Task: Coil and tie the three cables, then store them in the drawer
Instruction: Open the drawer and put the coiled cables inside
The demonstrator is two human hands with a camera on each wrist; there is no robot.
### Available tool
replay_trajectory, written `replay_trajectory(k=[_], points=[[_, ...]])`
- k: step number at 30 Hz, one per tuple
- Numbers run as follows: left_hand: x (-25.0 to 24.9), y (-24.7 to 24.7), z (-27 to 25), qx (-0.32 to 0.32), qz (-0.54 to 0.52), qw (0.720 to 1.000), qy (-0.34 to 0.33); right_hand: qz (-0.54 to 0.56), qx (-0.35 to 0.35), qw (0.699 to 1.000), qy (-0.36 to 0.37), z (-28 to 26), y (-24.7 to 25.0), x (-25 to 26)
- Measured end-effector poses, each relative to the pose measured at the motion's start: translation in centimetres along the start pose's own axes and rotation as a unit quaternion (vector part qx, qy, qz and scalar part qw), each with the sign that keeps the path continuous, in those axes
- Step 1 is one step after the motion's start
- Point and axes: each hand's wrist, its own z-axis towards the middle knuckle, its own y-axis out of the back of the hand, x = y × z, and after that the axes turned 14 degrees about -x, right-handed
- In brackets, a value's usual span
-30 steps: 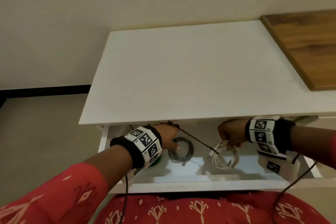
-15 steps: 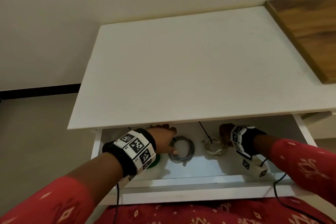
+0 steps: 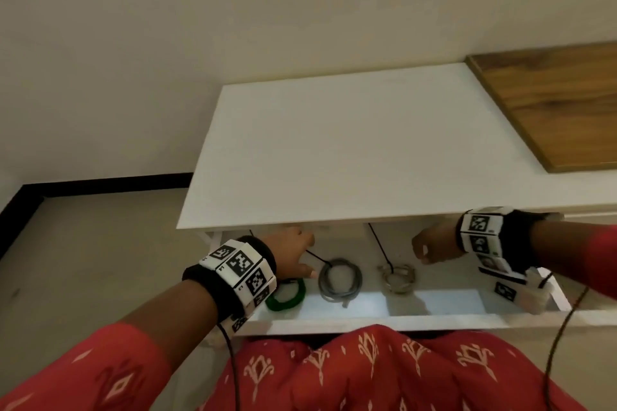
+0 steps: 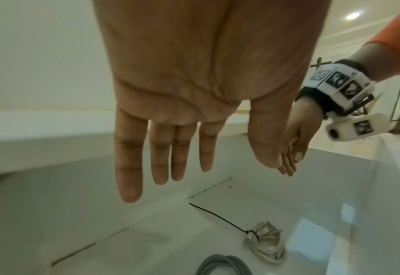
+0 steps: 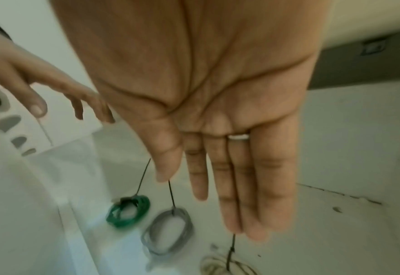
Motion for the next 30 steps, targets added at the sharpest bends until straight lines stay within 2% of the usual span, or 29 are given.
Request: replay_trajectory(k=[5,7,10,13,16,18,21,24,26,30], points=[[1.6,0.4,-4.3,-0.080,-0.069,0.992,0.061,0.126,-0.106,0.986,0.013,-7.2,1.5,0.3],[1.9,-0.4,-6.2,-0.096,-0.091,0.988,0.074,0.138,-0.154,0.978,0.026,-9.8,-0.1,1.0],[2.4,-2.8,-8.3,-0.096,-0.071,0.990,0.081,0.123,-0.228,0.964,0.060,-12.3,-4.0,1.4],[2.8,-5.1,-8.8,-0.096,-0.046,0.986,0.130,0.108,-0.298,0.945,0.086,-12.2,-7.8,1.4],[2.3,-5.9,-9.3,-0.126,-0.046,0.975,0.178,0.061,-0.338,0.937,0.070,-10.4,-10.2,0.3],[1.9,-6.0,-9.4,-0.143,-0.030,0.972,0.185,0.021,-0.349,0.935,0.060,-9.5,-10.8,-0.4],[1.5,-5.6,-9.3,-0.147,-0.001,0.970,0.196,-0.032,-0.345,0.933,0.098,-8.3,-11.7,-0.7],[1.5,-4.5,-8.3,-0.132,0.025,0.972,0.193,-0.061,-0.404,0.904,0.126,-8.1,-11.2,-0.3],[1.8,-3.7,-7.3,-0.125,0.045,0.974,0.185,-0.082,-0.447,0.884,0.110,-7.5,-10.9,-0.5],[2.3,-2.5,-5.7,-0.137,0.076,0.973,0.171,-0.086,-0.491,0.862,0.093,-6.0,-9.8,-0.7]])
